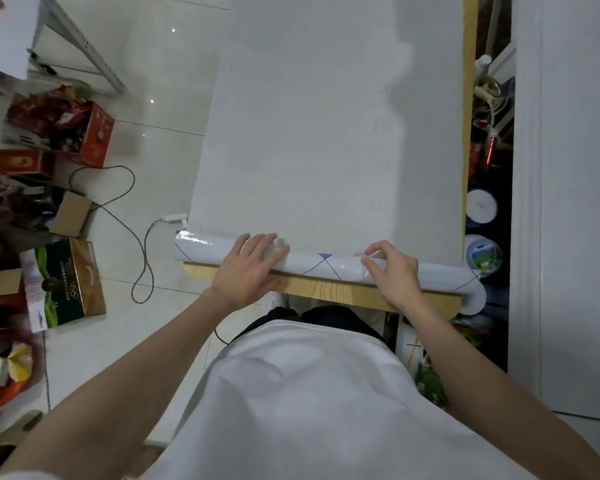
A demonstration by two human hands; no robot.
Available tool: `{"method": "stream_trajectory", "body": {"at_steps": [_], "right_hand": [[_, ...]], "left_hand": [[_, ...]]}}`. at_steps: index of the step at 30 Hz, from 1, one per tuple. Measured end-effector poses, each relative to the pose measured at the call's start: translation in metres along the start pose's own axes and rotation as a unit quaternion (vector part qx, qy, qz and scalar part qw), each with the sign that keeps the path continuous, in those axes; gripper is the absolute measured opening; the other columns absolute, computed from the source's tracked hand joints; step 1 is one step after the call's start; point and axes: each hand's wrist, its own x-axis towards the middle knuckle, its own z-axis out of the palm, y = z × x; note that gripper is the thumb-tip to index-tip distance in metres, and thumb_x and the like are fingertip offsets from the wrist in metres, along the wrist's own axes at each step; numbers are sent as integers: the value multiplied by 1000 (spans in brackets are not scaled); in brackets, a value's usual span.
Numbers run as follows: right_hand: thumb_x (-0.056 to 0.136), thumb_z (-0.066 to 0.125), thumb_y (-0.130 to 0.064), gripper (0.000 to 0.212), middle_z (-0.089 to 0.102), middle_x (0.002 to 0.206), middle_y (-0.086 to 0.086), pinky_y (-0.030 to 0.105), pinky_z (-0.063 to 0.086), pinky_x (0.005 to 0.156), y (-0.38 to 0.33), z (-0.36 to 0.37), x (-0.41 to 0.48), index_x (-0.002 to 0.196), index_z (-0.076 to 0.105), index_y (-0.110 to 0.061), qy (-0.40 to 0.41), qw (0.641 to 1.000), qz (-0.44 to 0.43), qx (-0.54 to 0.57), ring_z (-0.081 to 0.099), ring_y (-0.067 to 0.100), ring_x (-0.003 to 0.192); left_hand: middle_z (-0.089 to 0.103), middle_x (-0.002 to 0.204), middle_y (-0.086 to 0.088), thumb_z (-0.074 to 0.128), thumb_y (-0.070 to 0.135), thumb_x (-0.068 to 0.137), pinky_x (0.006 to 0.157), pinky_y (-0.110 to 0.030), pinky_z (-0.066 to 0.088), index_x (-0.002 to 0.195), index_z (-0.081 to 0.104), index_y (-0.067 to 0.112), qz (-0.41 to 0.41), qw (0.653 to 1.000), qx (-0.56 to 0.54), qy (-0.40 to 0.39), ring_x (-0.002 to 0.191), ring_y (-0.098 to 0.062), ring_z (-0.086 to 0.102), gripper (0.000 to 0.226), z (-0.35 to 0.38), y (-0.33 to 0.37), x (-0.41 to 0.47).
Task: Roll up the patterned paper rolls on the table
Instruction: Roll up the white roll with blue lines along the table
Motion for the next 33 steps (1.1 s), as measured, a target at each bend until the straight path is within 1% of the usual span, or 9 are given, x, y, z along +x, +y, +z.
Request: {"method": "stream_trajectory", "body": {"at_steps": [2,7,10,13,18,21,27,30,33], "right_hand": [[93,65,-33,2,69,98,-11,37,36,98,4,6,3,94,65,-31,9,998,-38,-42,62,20,101],[81,66,-63,39,48,133,-7,36,18,105,21,4,-9,114,69,-41,-30,972,-112,-203,40,21,124],[78,73,-53,50,45,127,-2,39,23,105,30,-2,-13,126,62,-41,-77,956,-109,-263,41,22,120],[89,67,-40,35,58,114,-7,35,26,95,31,-2,-14,124,63,-38,-54,958,-135,-249,49,21,109],[93,52,-56,27,58,102,-17,24,16,91,28,-14,-1,115,52,-40,-29,987,-64,-145,40,3,101],[95,45,-56,19,57,93,-18,28,16,89,26,-20,9,106,53,-42,-44,983,-68,-165,43,8,98],[96,45,-56,36,49,126,-1,40,23,103,23,-11,21,122,63,-38,-21,964,-70,-256,39,21,119],[85,49,-74,60,44,122,-1,39,23,102,23,-13,21,129,54,-35,-61,947,-106,-298,38,22,115],[91,47,-65,54,53,120,-4,39,27,98,25,-16,19,133,54,-30,-60,932,-129,-334,43,21,112]], "left_hand": [[52,129,-16,67,42,85,101,-47,39,133,53,19,10,999,11,-39,112,-36,51,56,0,-3,4],[50,110,-12,65,29,81,82,-41,43,125,54,21,-2,998,-11,-62,91,-32,51,46,-7,-5,15],[50,113,-9,57,27,86,86,-39,40,131,50,22,19,995,3,-97,97,-30,50,46,-5,-10,18],[50,120,-6,44,27,97,88,-36,39,139,42,22,14,991,12,-129,104,-27,50,42,-3,-15,20],[59,113,1,46,36,101,78,-37,47,126,46,22,-35,978,-157,-131,99,-25,58,29,-8,-28,17],[59,104,6,51,47,97,75,-36,48,114,53,28,-55,964,-205,-160,93,-21,58,26,-13,-38,27],[53,112,-9,40,52,97,90,-40,41,121,59,17,9,998,-12,-59,96,-30,53,46,-1,-36,46],[48,105,-9,32,77,88,87,-40,41,120,49,15,26,997,38,-59,88,-28,48,73,0,-35,45],[52,103,-8,29,63,96,86,-38,41,126,50,13,38,996,57,-65,88,-28,49,62,-2,-34,43]]}}
